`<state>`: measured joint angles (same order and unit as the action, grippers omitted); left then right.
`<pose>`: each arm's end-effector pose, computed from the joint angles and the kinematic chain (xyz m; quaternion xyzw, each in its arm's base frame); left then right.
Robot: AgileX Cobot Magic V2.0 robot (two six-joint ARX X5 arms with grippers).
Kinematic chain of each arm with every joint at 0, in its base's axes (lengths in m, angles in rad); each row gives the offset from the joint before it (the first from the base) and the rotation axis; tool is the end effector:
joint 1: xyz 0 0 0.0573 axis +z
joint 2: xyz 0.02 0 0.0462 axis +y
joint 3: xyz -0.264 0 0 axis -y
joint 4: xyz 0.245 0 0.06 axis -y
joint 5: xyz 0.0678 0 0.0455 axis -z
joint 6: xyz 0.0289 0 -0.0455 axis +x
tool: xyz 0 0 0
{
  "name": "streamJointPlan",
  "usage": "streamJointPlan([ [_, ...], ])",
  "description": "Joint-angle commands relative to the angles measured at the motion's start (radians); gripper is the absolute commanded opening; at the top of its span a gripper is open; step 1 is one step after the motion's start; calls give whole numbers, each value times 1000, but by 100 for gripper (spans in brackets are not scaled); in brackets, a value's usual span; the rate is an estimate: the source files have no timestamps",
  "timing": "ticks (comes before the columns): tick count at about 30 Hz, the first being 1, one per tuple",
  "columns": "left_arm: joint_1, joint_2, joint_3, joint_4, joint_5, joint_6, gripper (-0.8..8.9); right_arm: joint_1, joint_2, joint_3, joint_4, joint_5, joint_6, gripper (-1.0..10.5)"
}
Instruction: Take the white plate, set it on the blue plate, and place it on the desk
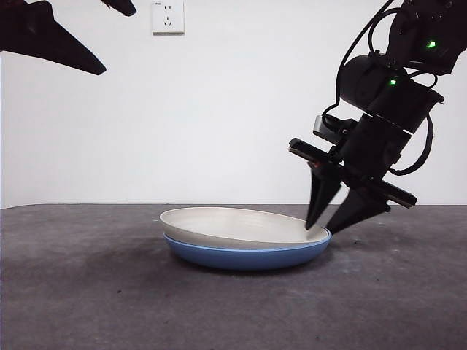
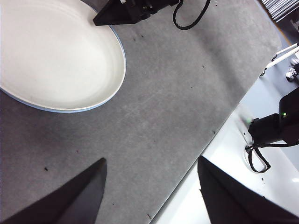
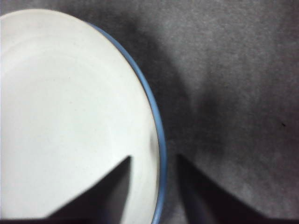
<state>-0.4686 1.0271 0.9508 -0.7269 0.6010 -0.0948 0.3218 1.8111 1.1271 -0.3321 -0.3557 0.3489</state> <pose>0.1674 -0.1031 0.3046 -0.0634 0.4118 -0.4501 0.7898 0.3389 0.1236 0.1709 0.1511 0.5294 0.2015 0.8101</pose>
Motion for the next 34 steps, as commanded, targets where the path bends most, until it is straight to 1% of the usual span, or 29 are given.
streamJointPlan([
  [1,-5,7,10,9,4,9,312,6,10,21,1,-1,8,262],
  [5,-5,7,10,9,4,9,312,2,-42,21,-10,48,1,270],
  [9,-5,7,10,10,4,9,312,-3,-134,21,-35,77,-41,270],
  [11,-5,7,10,9,4,9,312,-5,-187,21,-58,75,-64,270],
  [16,-5,7,10,9,4,9,312,-2,-343,21,-182,53,-166,269],
  [21,-5,7,10,10,4,9,312,5,-485,21,-338,-5,-228,269],
  [27,-5,7,10,10,4,9,312,21,-638,21,-510,-13,-257,269],
  [31,-5,7,10,10,4,9,312,35,-718,17,-578,-12,-279,269],
  [34,-5,7,10,10,4,9,312,45,-759,17,-628,-13,-280,269],
])
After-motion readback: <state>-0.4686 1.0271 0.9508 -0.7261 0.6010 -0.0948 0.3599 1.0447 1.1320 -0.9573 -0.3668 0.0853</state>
